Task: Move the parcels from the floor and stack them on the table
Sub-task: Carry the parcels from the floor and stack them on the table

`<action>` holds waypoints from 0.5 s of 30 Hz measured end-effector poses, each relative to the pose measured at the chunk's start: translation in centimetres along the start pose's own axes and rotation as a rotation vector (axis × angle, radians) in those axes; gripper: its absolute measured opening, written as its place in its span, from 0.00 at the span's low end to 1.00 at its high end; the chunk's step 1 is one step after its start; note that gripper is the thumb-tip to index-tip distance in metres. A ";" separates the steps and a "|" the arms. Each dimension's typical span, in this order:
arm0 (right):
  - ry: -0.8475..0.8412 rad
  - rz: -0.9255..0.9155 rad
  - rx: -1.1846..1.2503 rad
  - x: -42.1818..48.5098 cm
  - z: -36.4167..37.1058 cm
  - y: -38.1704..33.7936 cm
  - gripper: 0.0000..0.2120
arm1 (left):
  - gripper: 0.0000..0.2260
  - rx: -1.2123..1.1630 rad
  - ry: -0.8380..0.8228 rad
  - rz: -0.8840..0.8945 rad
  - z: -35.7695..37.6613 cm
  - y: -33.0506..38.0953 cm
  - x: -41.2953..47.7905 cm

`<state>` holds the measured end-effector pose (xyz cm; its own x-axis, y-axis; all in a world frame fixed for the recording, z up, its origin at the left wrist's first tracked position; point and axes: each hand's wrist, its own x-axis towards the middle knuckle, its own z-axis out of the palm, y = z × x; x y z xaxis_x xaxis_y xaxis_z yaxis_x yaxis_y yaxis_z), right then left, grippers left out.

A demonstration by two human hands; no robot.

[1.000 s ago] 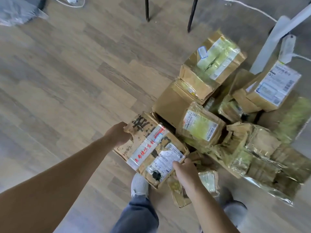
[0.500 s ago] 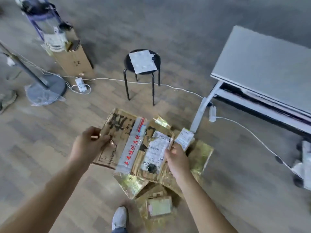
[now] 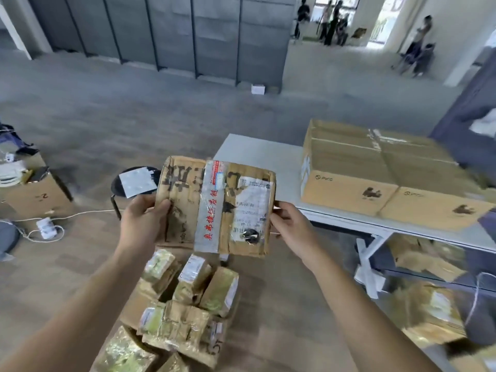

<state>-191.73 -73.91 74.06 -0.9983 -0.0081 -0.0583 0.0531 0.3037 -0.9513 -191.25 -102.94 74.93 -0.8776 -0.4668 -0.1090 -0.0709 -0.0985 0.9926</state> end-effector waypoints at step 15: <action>0.151 -0.036 -0.254 12.5 -16.1 -0.6 0.21 | 0.07 -0.200 -0.215 0.032 23.1 5.2 7.9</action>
<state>-204.63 -58.86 78.82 -0.9929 0.1127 0.0382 0.0282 0.5350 -0.8444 -209.50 -86.80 80.48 -0.9596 -0.2781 -0.0427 0.0347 -0.2675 0.9629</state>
